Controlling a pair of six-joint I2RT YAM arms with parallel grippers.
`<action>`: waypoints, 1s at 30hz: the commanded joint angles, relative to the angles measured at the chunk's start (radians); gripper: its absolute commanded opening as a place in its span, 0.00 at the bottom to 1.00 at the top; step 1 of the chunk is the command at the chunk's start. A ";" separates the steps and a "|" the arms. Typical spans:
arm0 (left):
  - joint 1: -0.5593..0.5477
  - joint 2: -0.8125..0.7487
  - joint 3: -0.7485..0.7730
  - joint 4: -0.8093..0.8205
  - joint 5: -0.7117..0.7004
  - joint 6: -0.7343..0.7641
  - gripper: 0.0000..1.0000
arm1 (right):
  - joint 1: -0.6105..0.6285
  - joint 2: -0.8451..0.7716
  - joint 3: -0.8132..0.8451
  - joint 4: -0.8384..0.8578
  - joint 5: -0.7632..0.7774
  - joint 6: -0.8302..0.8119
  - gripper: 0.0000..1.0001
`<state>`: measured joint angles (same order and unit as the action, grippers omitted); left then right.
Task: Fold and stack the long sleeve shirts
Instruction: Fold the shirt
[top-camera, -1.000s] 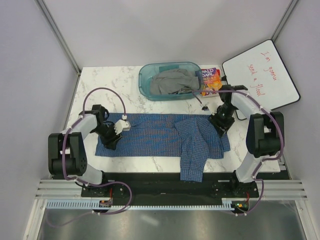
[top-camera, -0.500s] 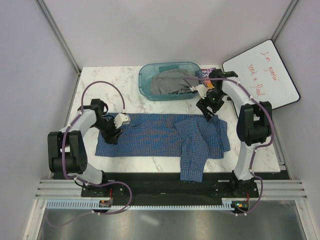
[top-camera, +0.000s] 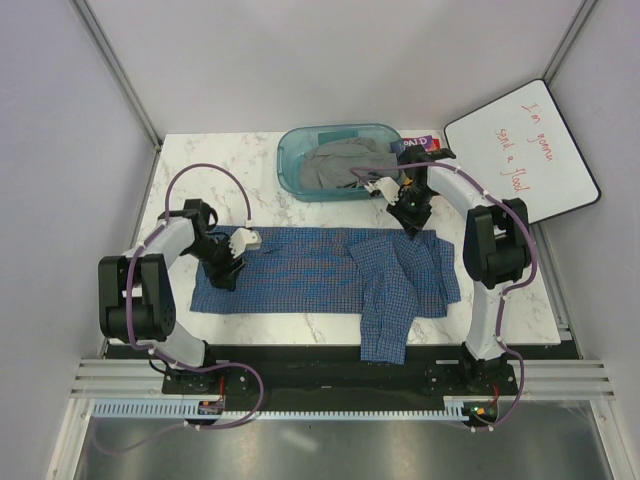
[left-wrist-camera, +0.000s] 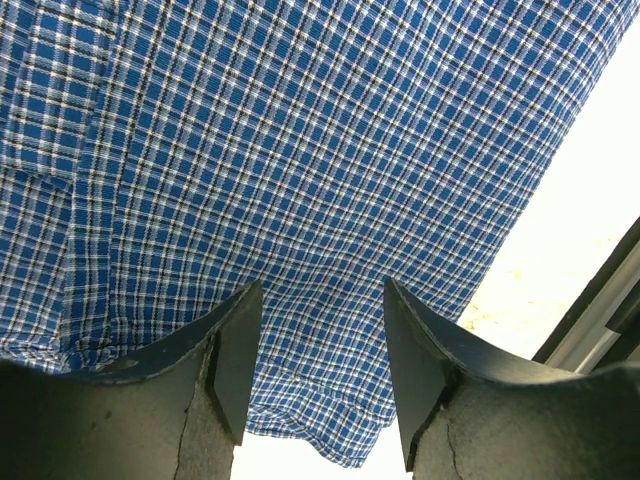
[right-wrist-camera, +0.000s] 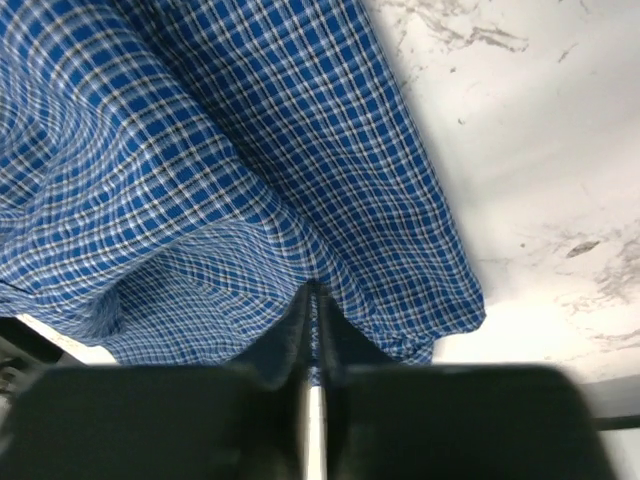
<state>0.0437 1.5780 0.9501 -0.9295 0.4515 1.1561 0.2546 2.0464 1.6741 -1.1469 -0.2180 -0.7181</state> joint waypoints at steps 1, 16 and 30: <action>0.004 0.008 0.033 0.012 0.026 -0.016 0.58 | 0.011 -0.017 0.048 -0.014 0.022 -0.015 0.00; 0.012 0.020 0.036 0.020 0.026 -0.015 0.58 | 0.038 0.041 0.085 -0.074 0.014 -0.052 0.68; 0.012 0.042 0.038 0.031 0.024 -0.012 0.57 | 0.060 0.049 0.110 -0.126 0.019 -0.070 0.03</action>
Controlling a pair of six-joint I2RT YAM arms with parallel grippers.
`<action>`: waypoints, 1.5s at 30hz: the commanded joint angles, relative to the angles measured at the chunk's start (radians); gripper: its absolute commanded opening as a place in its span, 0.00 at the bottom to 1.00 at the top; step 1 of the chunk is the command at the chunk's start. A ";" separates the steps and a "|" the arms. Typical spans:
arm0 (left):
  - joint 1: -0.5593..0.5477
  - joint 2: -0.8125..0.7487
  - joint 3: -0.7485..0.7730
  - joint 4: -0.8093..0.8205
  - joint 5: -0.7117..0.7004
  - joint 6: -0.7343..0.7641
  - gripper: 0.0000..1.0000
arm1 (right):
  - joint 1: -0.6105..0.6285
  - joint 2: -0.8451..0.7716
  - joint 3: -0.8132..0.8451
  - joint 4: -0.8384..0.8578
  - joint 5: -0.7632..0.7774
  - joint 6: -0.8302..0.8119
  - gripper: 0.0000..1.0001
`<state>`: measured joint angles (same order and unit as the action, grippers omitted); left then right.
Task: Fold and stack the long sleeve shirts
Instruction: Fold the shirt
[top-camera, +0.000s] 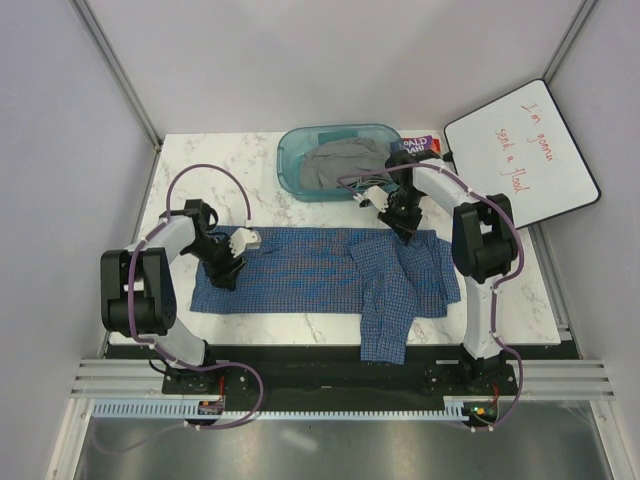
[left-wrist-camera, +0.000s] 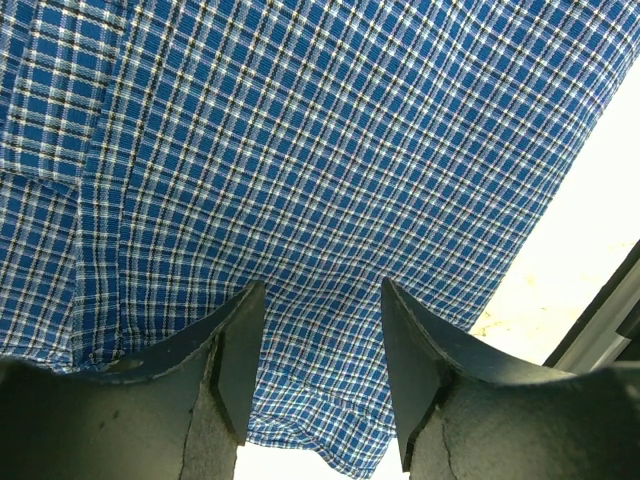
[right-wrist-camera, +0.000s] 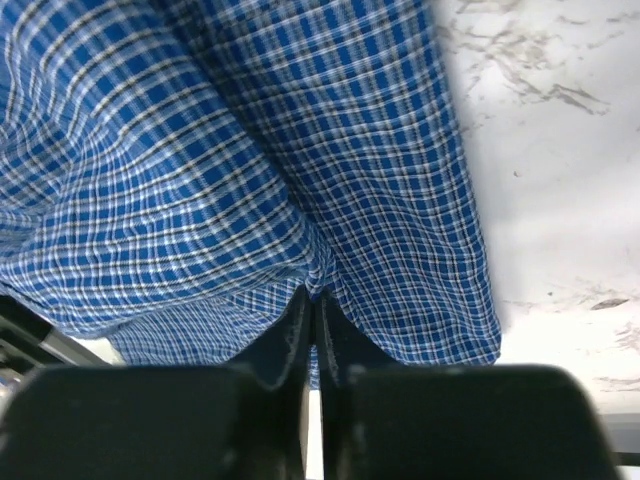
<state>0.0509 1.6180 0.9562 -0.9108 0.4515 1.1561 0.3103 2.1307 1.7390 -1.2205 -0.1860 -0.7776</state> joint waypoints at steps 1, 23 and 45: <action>0.004 0.000 0.032 0.010 0.024 -0.013 0.56 | 0.006 -0.040 0.074 -0.063 -0.009 -0.011 0.01; 0.003 -0.119 0.061 -0.025 0.142 -0.012 0.60 | 0.018 0.000 0.080 -0.002 0.128 0.018 0.46; -1.316 0.075 0.226 0.473 -0.095 -0.651 0.66 | -0.290 -0.294 -0.122 -0.014 -0.483 0.296 0.71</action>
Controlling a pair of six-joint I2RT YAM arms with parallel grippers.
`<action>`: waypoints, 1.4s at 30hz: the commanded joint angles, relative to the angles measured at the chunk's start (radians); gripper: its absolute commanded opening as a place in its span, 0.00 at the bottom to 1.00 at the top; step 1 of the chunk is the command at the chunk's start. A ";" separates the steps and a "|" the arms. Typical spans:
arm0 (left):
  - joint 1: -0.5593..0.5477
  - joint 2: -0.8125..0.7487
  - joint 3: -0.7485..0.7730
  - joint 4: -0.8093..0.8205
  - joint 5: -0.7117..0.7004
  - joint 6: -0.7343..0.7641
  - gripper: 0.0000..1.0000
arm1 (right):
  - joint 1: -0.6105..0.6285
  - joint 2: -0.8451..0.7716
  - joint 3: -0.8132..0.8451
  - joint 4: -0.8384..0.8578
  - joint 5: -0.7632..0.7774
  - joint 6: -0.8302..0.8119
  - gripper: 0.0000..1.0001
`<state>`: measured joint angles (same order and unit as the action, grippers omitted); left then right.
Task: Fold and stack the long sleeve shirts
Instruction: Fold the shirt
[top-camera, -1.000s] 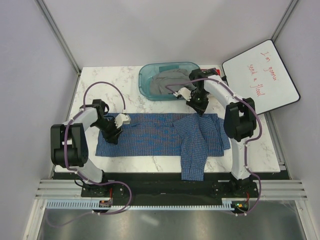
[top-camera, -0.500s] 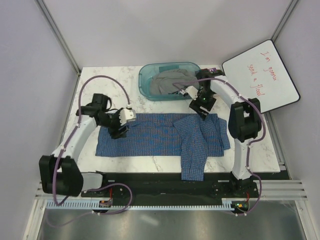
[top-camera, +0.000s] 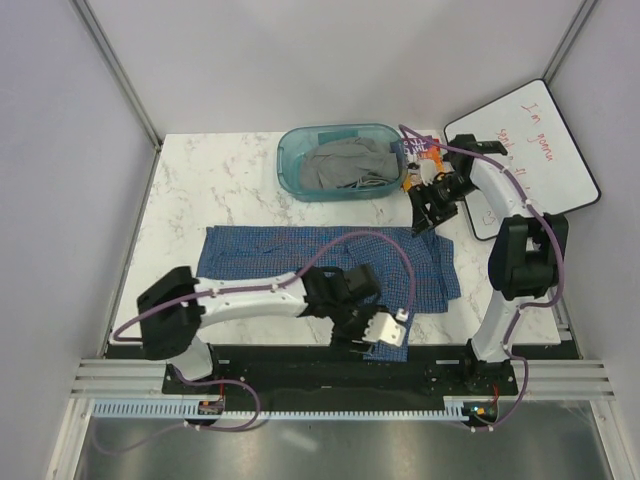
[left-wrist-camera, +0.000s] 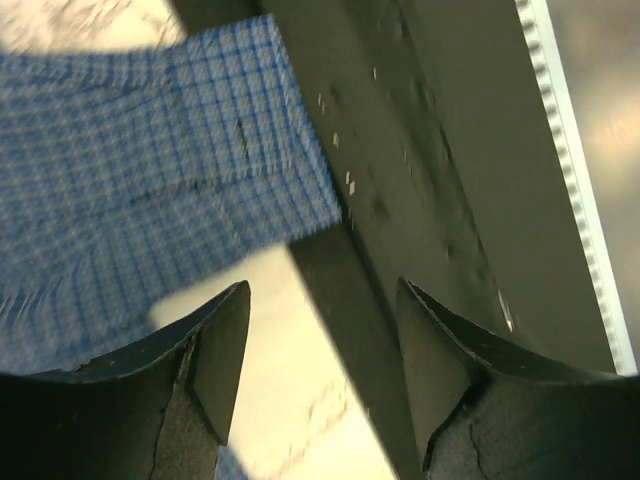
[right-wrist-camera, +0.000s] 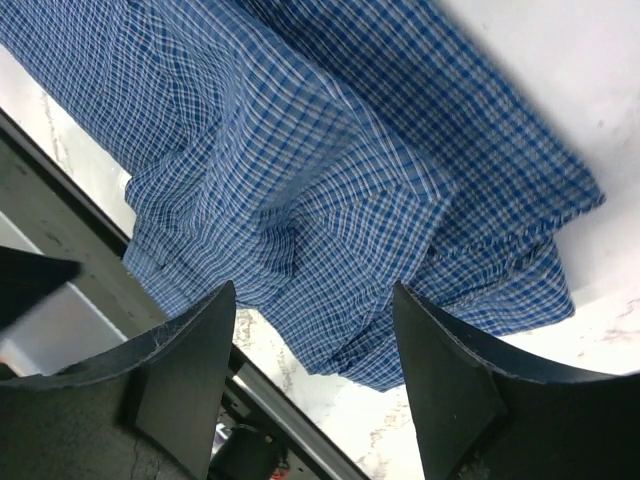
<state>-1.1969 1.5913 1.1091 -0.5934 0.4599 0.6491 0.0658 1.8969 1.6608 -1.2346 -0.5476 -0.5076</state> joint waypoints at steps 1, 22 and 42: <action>-0.091 0.122 0.089 0.171 -0.113 -0.152 0.66 | -0.053 -0.071 -0.055 -0.002 -0.124 0.020 0.71; -0.124 0.340 0.101 0.294 -0.271 -0.117 0.19 | -0.103 -0.081 -0.111 -0.014 -0.143 -0.048 0.71; 0.494 0.088 0.537 -0.310 0.535 0.325 0.03 | -0.089 -0.497 -0.222 0.229 -0.503 -0.356 0.98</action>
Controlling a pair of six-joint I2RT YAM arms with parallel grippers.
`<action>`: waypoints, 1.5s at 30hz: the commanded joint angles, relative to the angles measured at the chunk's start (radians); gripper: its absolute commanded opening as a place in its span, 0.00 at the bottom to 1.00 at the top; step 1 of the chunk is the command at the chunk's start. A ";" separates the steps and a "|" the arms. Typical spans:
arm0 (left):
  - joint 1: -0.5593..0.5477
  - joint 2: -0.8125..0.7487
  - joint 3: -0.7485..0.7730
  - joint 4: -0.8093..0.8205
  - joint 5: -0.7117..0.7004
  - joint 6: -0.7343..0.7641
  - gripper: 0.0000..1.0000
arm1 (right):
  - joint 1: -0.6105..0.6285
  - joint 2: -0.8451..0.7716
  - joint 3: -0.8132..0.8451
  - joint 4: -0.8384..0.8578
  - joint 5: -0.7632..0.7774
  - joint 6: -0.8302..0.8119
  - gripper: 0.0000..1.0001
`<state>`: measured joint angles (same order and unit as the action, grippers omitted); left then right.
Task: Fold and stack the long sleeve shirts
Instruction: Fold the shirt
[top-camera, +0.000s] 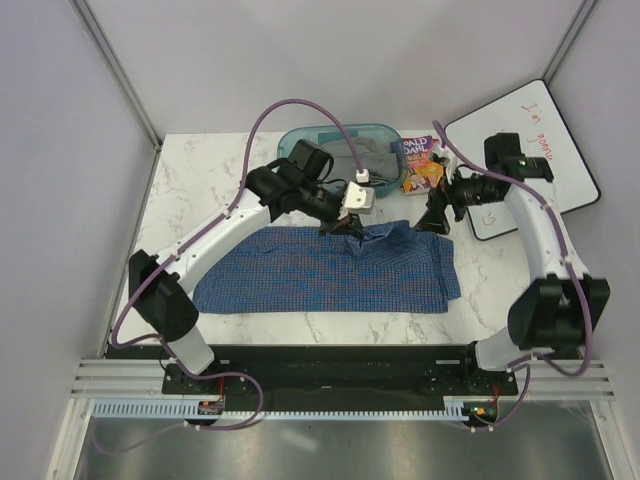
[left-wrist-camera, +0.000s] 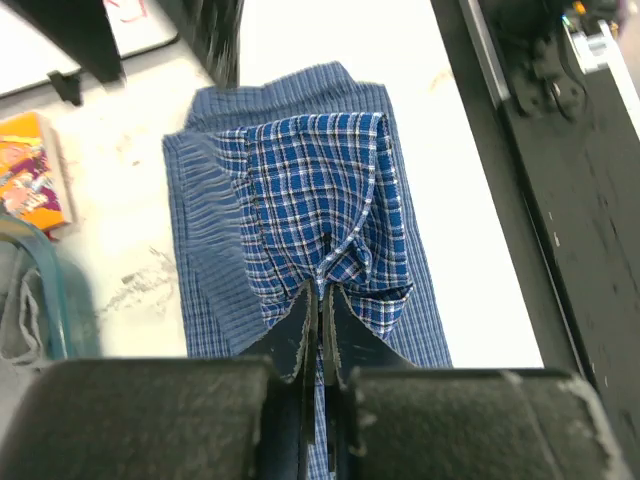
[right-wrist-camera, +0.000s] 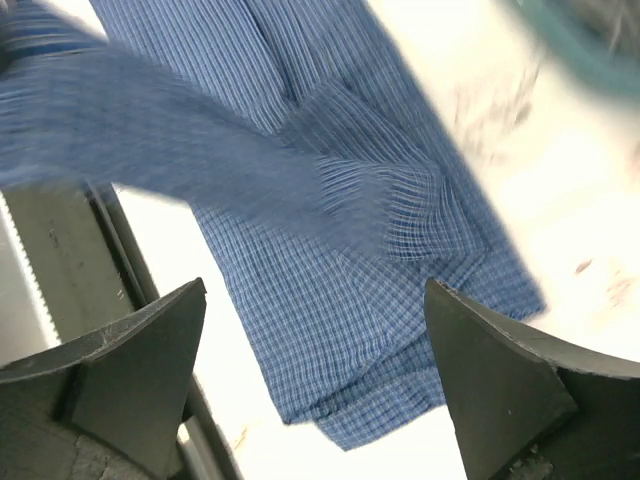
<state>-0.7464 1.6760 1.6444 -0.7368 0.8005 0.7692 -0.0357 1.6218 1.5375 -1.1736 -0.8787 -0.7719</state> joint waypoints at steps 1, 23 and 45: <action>0.051 0.002 -0.001 -0.173 0.207 0.261 0.03 | 0.023 -0.262 -0.159 0.187 -0.166 -0.113 0.98; 0.148 0.016 -0.026 -0.262 0.295 0.374 0.25 | 0.589 -0.485 -0.441 0.722 0.204 0.049 0.00; 0.400 -0.444 -0.618 0.278 -0.144 -1.726 1.00 | 0.813 -0.402 -0.467 0.936 0.961 0.444 0.00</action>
<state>-0.3252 1.2072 1.0679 -0.5022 0.7486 -0.5362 0.6983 1.2392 1.0519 -0.2737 -0.0391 -0.3588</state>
